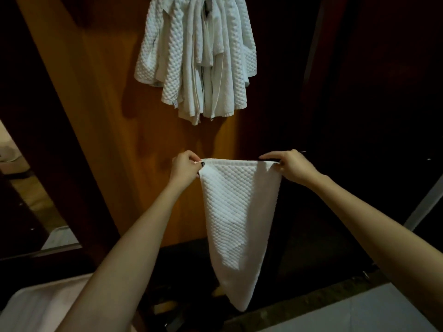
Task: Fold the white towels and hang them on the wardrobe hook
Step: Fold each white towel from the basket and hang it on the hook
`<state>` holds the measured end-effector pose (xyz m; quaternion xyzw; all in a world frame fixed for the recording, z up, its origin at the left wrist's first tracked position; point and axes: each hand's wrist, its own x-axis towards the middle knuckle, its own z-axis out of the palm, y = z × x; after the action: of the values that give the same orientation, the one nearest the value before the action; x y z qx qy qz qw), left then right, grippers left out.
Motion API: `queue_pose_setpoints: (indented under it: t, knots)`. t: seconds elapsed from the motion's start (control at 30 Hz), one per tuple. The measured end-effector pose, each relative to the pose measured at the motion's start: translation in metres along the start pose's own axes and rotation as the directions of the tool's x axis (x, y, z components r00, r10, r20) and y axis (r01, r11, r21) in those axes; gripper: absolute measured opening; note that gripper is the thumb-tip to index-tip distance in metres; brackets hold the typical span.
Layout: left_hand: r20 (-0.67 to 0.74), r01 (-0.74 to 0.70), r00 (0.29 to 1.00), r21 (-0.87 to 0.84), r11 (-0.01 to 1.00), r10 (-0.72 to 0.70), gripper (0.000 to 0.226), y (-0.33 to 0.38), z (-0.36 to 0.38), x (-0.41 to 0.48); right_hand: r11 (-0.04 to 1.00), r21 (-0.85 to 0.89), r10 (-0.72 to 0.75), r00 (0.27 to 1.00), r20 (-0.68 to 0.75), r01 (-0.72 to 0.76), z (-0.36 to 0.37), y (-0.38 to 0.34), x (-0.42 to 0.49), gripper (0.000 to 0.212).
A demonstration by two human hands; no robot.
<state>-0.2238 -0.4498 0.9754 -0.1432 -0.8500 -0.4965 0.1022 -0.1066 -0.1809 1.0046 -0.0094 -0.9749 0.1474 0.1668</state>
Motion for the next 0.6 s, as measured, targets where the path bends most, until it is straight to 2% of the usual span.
queue_pose_setpoints:
  t: [0.07, 0.13, 0.2, 0.27, 0.33, 0.43, 0.5, 0.6]
  knots:
    - [-0.008, 0.059, 0.998, -0.115, 0.992, -0.060, 0.011, -0.010, 0.004, -0.004, 0.998, 0.067, 0.017, 0.999, 0.043, -0.020, 0.015, -0.010, -0.004, 0.023]
    - [-0.005, 0.076, 0.997, -0.213, 0.974, -0.079, 0.015, -0.015, 0.005, -0.008, 0.977, 0.207, 0.039, 0.999, 0.032, -0.045, 0.027, -0.022, -0.007, 0.013]
    - [0.000, 0.062, 0.998, -0.255, 0.965, -0.064, 0.013, -0.016, 0.007, -0.011, 0.918, 0.377, 0.107, 0.993, 0.052, -0.119, 0.032, -0.035, -0.005, 0.012]
    - [0.000, 0.034, 0.999, -0.261, 0.965, -0.036, 0.011, -0.017, 0.007, -0.015, 0.835, 0.517, 0.109, 0.977, 0.182, -0.190, 0.032, -0.046, -0.003, 0.013]
    - [0.005, 0.014, 1.000, -0.265, 0.964, -0.013, 0.013, -0.019, 0.005, -0.018, 0.812, 0.550, 0.037, 0.959, 0.282, -0.193, 0.029, -0.053, -0.003, 0.014]
    - [0.020, 0.003, 1.000, -0.354, 0.935, 0.005, 0.017, -0.019, -0.001, -0.023, 0.840, 0.525, -0.057, 0.941, 0.333, -0.135, 0.029, -0.059, -0.007, 0.018]
    - [0.052, -0.009, 0.998, -0.403, 0.915, 0.032, 0.015, -0.016, -0.004, -0.025, 0.836, 0.539, -0.092, 0.943, 0.320, -0.101, 0.030, -0.065, -0.008, 0.018]
    - [0.098, -0.031, 0.992, -0.448, 0.894, 0.083, 0.013, -0.009, -0.007, -0.028, 0.817, 0.576, -0.110, 0.981, 0.161, -0.003, 0.032, -0.081, -0.008, 0.009]
